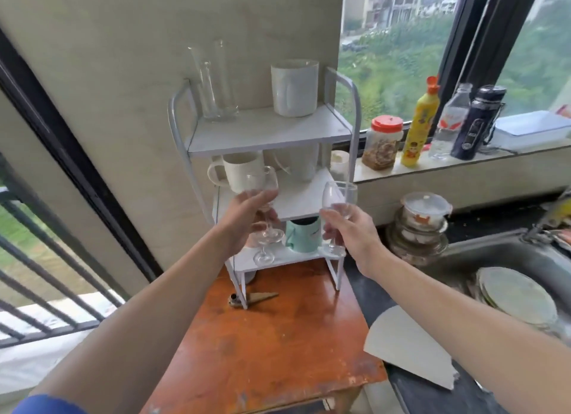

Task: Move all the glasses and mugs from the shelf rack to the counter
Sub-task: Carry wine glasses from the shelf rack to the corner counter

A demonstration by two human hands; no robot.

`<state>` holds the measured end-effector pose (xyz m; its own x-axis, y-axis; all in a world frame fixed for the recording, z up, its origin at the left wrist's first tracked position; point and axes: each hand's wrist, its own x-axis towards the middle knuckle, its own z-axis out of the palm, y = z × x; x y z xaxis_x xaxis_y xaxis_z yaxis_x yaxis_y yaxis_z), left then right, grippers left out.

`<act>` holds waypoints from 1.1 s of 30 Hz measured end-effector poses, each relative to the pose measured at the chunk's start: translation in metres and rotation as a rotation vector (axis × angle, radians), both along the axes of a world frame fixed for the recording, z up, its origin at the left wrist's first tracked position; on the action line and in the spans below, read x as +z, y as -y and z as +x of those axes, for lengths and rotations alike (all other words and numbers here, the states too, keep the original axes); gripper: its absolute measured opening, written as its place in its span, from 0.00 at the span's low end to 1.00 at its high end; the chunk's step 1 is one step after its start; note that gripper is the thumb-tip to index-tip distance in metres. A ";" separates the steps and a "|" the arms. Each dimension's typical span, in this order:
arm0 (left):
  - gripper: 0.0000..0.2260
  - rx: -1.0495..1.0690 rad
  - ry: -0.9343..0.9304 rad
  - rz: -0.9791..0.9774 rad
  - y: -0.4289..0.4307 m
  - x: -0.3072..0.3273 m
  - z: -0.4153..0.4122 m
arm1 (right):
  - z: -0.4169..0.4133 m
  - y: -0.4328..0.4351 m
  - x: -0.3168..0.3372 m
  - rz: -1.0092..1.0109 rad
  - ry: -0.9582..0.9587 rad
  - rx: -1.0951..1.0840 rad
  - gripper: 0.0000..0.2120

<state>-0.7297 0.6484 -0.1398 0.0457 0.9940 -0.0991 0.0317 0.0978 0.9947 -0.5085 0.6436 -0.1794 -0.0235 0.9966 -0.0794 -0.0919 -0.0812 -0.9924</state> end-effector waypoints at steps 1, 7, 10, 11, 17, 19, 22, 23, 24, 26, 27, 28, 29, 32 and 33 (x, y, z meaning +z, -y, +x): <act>0.20 -0.049 -0.002 -0.025 0.004 -0.004 0.009 | 0.010 0.012 -0.006 -0.032 0.002 -0.036 0.19; 0.18 -0.307 -0.001 -0.183 0.034 -0.047 0.100 | 0.092 0.088 -0.038 -0.190 -0.005 -0.257 0.16; 0.21 -0.448 0.013 -0.257 0.057 -0.068 0.164 | 0.146 0.133 -0.049 -0.230 -0.025 -0.361 0.14; 0.22 -0.495 0.009 -0.276 0.065 -0.074 0.186 | 0.165 0.149 -0.052 -0.244 -0.035 -0.400 0.15; 0.26 -0.781 -0.025 -0.360 0.136 -0.096 0.331 | 0.288 0.266 -0.063 -0.299 -0.057 -0.660 0.18; 0.25 -0.851 -0.035 -0.367 0.166 -0.101 0.383 | 0.331 0.309 -0.065 -0.309 -0.054 -0.723 0.18; 0.19 -0.941 -0.036 -0.383 0.217 -0.108 0.463 | 0.393 0.375 -0.070 -0.349 -0.050 -0.791 0.18; 0.17 -0.971 -0.037 -0.391 0.235 -0.111 0.488 | 0.412 0.398 -0.073 -0.364 -0.041 -0.814 0.19; 0.15 -1.006 -0.041 -0.399 0.254 -0.113 0.514 | 0.430 0.420 -0.075 -0.375 -0.032 -0.839 0.20; 0.14 -1.083 -0.053 -0.404 0.287 -0.116 0.561 | 0.467 0.462 -0.079 -0.386 -0.029 -0.895 0.21; 0.14 -1.122 -0.057 -0.406 0.303 -0.117 0.583 | 0.483 0.482 -0.080 -0.391 -0.033 -0.931 0.22; 0.15 -1.158 -0.062 -0.410 0.318 -0.117 0.604 | 0.499 0.501 -0.081 -0.394 -0.040 -0.967 0.23; 0.15 -1.192 -0.069 -0.415 0.330 -0.117 0.624 | 0.515 0.518 -0.082 -0.397 -0.050 -0.999 0.25; 0.18 -1.293 -0.107 -0.401 0.361 -0.117 0.686 | 0.560 0.564 -0.086 -0.401 -0.066 -1.098 0.29; 0.18 -1.326 -0.130 -0.392 0.369 -0.118 0.707 | 0.574 0.578 -0.089 -0.399 -0.077 -1.136 0.28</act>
